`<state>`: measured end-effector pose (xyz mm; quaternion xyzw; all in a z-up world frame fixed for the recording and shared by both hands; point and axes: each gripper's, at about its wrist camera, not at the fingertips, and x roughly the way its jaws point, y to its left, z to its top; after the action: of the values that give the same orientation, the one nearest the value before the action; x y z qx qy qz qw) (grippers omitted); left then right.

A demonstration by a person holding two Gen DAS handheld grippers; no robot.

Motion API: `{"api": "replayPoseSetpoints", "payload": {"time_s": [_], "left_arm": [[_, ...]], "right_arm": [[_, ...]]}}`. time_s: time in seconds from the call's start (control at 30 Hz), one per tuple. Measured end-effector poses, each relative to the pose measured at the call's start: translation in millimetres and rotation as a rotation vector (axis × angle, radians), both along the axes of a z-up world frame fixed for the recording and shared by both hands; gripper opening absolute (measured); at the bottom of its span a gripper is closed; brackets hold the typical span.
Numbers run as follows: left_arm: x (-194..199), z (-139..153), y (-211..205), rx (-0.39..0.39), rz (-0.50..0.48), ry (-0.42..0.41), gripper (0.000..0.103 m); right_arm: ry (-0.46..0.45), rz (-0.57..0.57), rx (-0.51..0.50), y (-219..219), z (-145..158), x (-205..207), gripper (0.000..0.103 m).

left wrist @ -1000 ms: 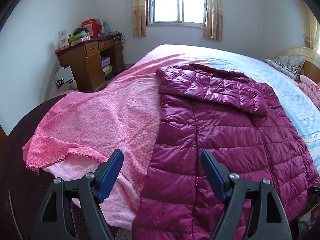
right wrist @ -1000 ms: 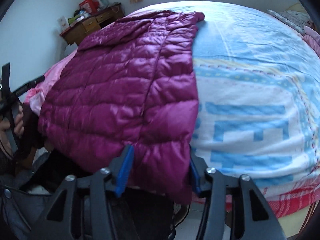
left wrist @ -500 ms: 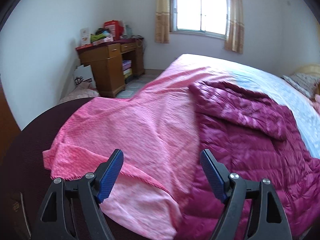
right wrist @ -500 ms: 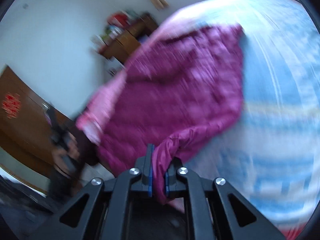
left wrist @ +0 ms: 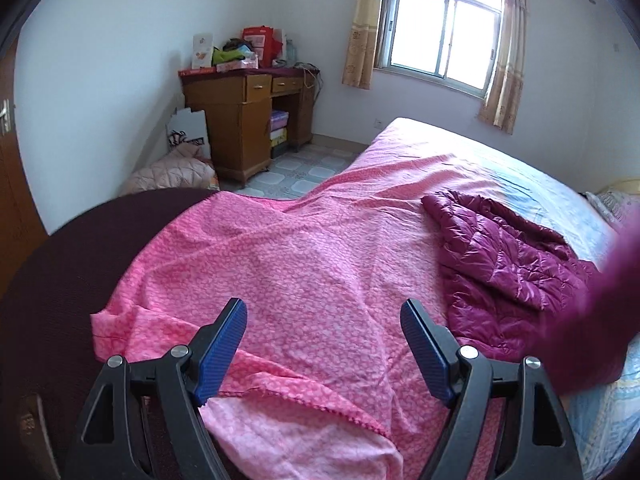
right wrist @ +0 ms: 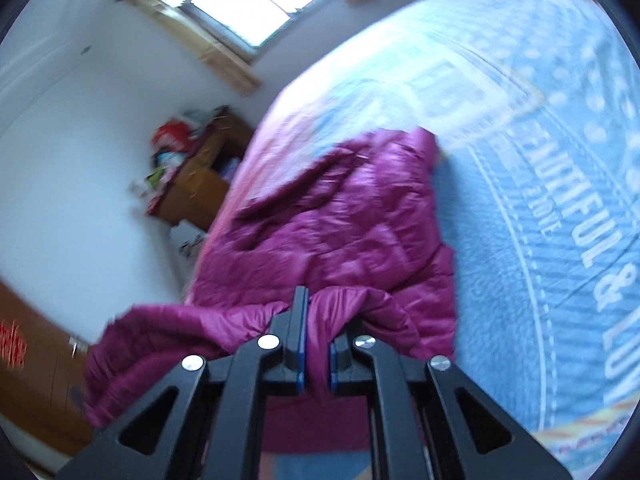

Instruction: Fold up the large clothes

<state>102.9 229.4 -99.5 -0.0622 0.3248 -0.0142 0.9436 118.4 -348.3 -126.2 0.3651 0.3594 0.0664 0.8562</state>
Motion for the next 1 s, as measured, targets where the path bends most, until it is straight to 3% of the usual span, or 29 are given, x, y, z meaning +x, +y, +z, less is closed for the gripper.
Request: {"api": "replayPoseSetpoints", "payload": {"time_s": [0.23,0.43,0.53,0.6,0.67,0.73,0.87,1.0], "left_arm": [[21.7,-3.6,-43.1,-0.071,-0.181,-0.005,0.080],[81.6,-23.9,-93.4,-0.103,-0.280,0.100,0.080],[99.6,-34.3,-103.1,-0.144,-0.290,0.153,0.080],[103.8,-39.1,-104.6,-0.156,-0.290,0.165,0.080],[105.9,-44.6,-103.8,-0.164,-0.287,0.178,0.080],[108.6,-48.7,-102.1,-0.180,-0.283,0.193,0.080],[118.2,-54.3,-102.8,-0.232,-0.276,0.230,0.080],[121.1,-55.6,-110.7,-0.243,-0.302,0.244,0.080]], "right_arm": [[0.064,-0.035,-0.007,-2.3,-30.3,26.0,0.011],[0.027,-0.018,0.001,-3.8,-27.3,28.9,0.019],[-0.013,0.013,0.058,-12.6,-16.6,20.2,0.040],[-0.088,0.016,0.068,-18.5,-2.4,9.9,0.084],[-0.160,-0.019,0.009,-23.4,12.2,-4.9,0.103],[-0.196,-0.022,-0.098,-22.3,22.9,-12.4,0.103],[-0.126,0.039,-0.309,-4.3,18.2,4.4,0.101],[-0.074,0.074,-0.411,12.6,-3.7,33.3,0.093]]}}
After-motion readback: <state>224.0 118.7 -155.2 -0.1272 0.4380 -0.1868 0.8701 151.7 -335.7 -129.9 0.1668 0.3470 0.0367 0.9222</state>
